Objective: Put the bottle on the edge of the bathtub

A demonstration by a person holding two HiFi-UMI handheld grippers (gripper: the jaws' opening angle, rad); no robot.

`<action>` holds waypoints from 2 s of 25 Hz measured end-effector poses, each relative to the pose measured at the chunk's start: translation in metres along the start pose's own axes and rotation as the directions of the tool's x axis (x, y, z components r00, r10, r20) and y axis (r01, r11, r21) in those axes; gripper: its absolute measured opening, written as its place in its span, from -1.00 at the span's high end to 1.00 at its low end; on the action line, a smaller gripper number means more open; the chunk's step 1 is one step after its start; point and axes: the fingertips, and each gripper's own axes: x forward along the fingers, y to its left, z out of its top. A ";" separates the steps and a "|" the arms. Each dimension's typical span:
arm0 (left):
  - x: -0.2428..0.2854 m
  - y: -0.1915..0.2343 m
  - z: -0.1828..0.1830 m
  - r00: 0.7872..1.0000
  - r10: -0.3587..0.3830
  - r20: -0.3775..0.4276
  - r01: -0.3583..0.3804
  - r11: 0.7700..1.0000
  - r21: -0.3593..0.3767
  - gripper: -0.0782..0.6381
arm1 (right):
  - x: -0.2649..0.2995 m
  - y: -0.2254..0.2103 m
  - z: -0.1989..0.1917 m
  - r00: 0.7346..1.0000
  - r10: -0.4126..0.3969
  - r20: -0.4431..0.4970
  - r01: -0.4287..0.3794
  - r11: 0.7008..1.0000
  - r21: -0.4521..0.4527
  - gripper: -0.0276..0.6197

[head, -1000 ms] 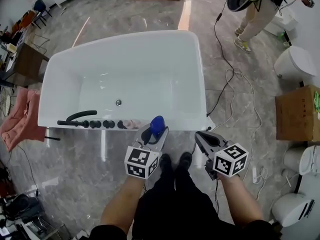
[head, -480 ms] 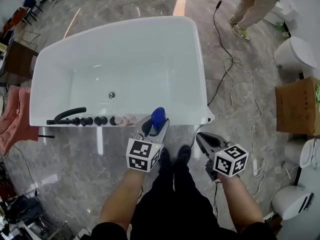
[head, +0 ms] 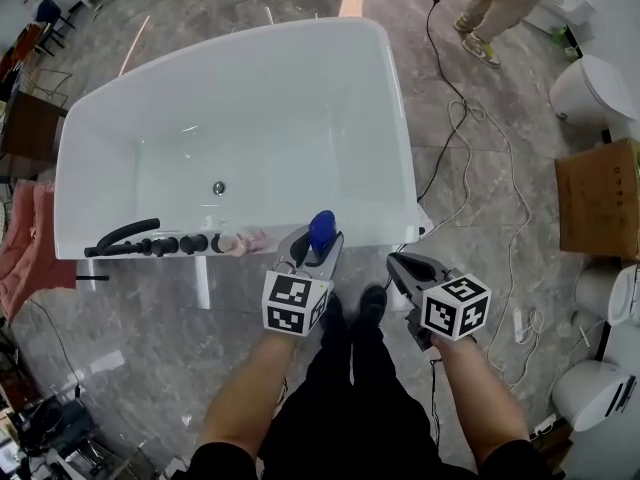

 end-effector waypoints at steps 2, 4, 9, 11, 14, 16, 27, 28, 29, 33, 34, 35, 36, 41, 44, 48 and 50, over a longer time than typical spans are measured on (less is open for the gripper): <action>0.010 0.004 -0.007 1.000 -0.005 -0.008 0.005 1.000 0.003 0.34 | 0.005 -0.003 -0.004 1.000 0.001 0.000 -0.001 1.000 0.008 0.88; 0.020 0.007 -0.012 1.000 -0.009 -0.012 0.009 1.000 0.007 0.34 | 0.010 -0.009 -0.009 1.000 -0.001 -0.005 0.001 1.000 0.020 0.88; 0.046 0.011 -0.019 1.000 -0.020 -0.008 0.021 0.999 0.030 0.34 | 0.017 -0.020 -0.024 1.000 -0.002 -0.012 0.003 0.999 0.052 0.88; 0.055 0.012 -0.018 1.000 -0.021 -0.002 0.021 0.999 0.040 0.34 | 0.017 -0.022 -0.027 1.000 0.000 -0.016 0.001 0.998 0.055 0.88; 0.070 0.015 -0.018 1.000 -0.009 0.002 0.008 0.999 0.047 0.34 | 0.014 -0.026 -0.032 1.000 0.000 -0.029 0.002 0.998 0.059 0.88; 0.077 0.019 -0.022 1.000 0.010 0.001 -0.010 0.999 0.047 0.34 | 0.011 -0.030 -0.036 0.999 -0.006 -0.039 0.008 0.998 0.062 0.88; 0.090 0.025 -0.033 0.999 0.049 0.015 -0.050 0.995 0.080 0.34 | -0.004 -0.052 -0.034 0.998 -0.043 -0.049 0.046 0.997 0.065 0.88; 0.090 0.024 -0.034 0.999 0.049 0.015 -0.050 0.995 0.087 0.33 | -0.005 -0.053 -0.033 0.998 -0.045 -0.048 0.049 0.996 0.069 0.88; 0.089 0.023 -0.035 0.999 0.050 0.014 -0.051 0.994 0.093 0.33 | -0.006 -0.054 -0.033 0.998 -0.046 -0.046 0.050 0.996 0.072 0.88; 0.085 0.020 -0.039 0.999 0.050 0.009 -0.050 0.992 0.116 0.33 | -0.002 -0.052 -0.033 0.998 -0.039 -0.047 0.042 0.996 0.078 0.88; 0.084 0.019 -0.040 0.999 0.049 0.006 -0.050 0.992 0.119 0.33 | -0.001 -0.051 -0.034 0.998 -0.036 -0.050 0.040 0.996 0.078 0.88; 0.082 0.018 -0.042 0.999 0.049 0.003 -0.049 0.991 0.121 0.33 | -0.001 -0.050 -0.034 0.998 -0.034 -0.052 0.038 0.996 0.078 0.88; 0.081 0.017 -0.043 0.999 0.050 -0.002 -0.049 0.991 0.122 0.33 | 0.000 -0.048 -0.035 0.998 -0.031 -0.054 0.035 0.996 0.078 0.88; 0.070 0.015 -0.052 0.998 0.054 -0.038 -0.048 0.990 0.132 0.33 | 0.003 -0.038 -0.033 0.998 -0.020 -0.061 0.025 0.997 0.077 0.88; 0.066 0.012 -0.058 0.995 0.054 -0.080 -0.042 0.989 0.144 0.33 | 0.002 -0.030 -0.032 0.998 -0.012 -0.067 0.017 0.997 0.075 0.88; 0.061 0.008 -0.072 0.990 0.057 -0.130 -0.035 0.985 0.167 0.33 | -0.001 -0.018 -0.028 0.998 -0.003 -0.070 0.008 0.997 0.072 0.88; 0.060 0.005 -0.076 0.987 0.055 -0.148 -0.025 0.980 0.198 0.33 | -0.003 -0.014 -0.027 0.998 -0.001 -0.069 0.006 0.998 0.070 0.88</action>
